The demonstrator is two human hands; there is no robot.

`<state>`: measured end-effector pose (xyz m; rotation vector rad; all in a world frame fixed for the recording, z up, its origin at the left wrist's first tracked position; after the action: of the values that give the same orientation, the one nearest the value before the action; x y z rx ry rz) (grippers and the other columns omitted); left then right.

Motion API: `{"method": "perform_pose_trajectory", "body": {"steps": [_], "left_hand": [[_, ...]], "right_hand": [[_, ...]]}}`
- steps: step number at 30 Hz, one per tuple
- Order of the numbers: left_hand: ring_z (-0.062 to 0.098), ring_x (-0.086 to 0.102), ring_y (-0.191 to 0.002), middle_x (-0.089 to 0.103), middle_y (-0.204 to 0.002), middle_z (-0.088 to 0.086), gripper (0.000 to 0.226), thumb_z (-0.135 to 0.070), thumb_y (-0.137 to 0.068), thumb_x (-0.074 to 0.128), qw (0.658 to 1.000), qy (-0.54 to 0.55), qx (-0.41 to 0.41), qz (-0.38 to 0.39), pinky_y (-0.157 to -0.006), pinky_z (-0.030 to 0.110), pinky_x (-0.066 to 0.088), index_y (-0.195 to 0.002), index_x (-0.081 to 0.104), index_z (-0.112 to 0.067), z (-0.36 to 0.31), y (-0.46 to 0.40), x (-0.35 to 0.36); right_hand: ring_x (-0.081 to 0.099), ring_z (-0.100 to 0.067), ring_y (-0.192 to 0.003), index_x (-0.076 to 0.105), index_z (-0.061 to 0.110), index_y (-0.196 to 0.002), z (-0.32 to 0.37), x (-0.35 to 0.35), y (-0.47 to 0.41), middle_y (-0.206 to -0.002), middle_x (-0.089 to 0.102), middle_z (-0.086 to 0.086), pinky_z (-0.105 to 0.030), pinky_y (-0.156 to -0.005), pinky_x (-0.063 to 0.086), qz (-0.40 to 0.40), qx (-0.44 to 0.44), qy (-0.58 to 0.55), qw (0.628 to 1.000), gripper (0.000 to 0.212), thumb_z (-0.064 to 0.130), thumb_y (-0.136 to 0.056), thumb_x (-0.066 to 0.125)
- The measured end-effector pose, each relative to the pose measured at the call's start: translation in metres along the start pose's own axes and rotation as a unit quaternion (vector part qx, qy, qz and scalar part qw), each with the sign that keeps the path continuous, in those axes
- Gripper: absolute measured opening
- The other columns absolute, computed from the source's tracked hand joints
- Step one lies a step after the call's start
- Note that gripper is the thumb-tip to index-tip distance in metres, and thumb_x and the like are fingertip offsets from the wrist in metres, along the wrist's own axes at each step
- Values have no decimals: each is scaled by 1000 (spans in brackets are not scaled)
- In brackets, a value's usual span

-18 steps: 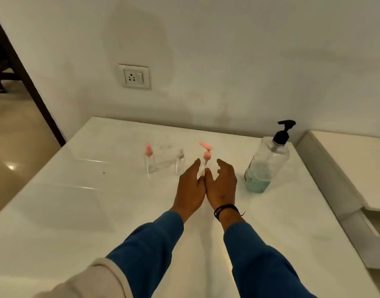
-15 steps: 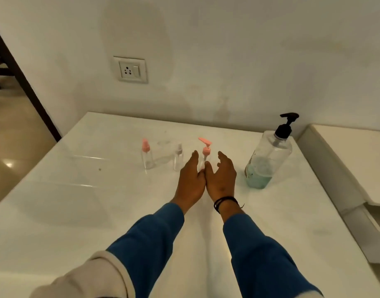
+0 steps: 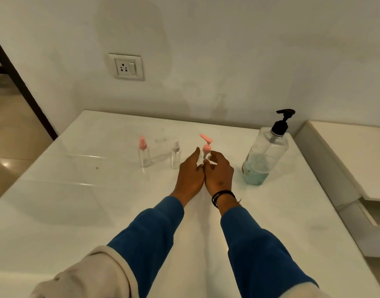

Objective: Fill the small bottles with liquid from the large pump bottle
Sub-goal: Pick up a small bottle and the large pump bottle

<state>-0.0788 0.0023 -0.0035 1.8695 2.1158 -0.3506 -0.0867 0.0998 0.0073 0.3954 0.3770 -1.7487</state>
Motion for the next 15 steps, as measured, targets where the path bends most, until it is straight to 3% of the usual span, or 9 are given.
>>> {"method": "perform_pose_trajectory", "body": {"steps": [15], "left_hand": [[25, 43, -145, 46, -155, 9, 56, 4, -100, 43, 998, -29, -48, 23, -119, 39, 37, -154, 38, -10, -19, 120, -44]], "right_hand": [[67, -21, -109, 62, 14, -125, 18, -32, 108, -123, 67, -5, -18, -86, 45, 60, 3, 12, 998, 30, 9, -95, 64]]}}
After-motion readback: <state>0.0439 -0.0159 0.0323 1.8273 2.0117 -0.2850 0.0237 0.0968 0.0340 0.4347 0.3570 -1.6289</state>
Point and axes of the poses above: each hand's wrist, its own y-axis away from the middle knuckle, its own x-axis out of the palm, z = x × y, the point moved 5 cm from there along -y, towards the middle knuckle
